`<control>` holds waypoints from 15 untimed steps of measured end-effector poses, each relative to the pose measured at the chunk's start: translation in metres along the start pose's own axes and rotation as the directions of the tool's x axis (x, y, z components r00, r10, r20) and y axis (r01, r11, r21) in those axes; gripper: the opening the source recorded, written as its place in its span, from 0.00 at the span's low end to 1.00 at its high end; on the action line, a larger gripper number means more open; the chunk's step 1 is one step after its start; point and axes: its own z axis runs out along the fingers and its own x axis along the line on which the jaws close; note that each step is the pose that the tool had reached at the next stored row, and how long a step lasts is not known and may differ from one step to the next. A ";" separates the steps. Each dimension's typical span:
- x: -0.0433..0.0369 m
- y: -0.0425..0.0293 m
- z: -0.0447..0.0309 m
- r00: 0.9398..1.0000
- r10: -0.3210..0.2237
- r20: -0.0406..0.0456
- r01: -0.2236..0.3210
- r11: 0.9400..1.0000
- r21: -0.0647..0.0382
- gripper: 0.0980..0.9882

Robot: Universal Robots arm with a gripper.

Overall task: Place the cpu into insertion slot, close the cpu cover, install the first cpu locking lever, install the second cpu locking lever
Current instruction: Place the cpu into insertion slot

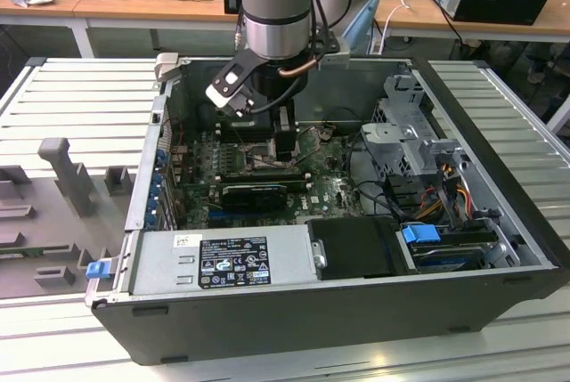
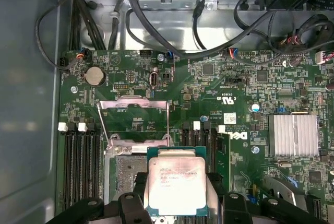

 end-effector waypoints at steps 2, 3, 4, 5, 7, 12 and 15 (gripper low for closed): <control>0.0000 -0.0001 0.0010 1.000 0.000 0.000 0.000 1.000 0.000 0.48; 0.0000 -0.0002 0.0014 1.000 0.000 0.000 0.000 1.000 0.000 0.48; -0.0001 -0.0002 0.0020 1.000 0.000 0.000 0.000 1.000 -0.001 0.48; -0.0001 -0.0003 0.0026 1.000 0.000 0.000 0.000 1.000 -0.002 0.48; -0.0001 -0.0004 0.0039 1.000 0.000 0.000 0.000 1.000 -0.003 0.48; 0.0024 -0.0033 0.0097 1.000 0.000 0.000 0.000 1.000 -0.003 0.48; 0.0055 -0.0086 0.0094 1.000 0.000 0.000 0.000 1.000 -0.003 0.48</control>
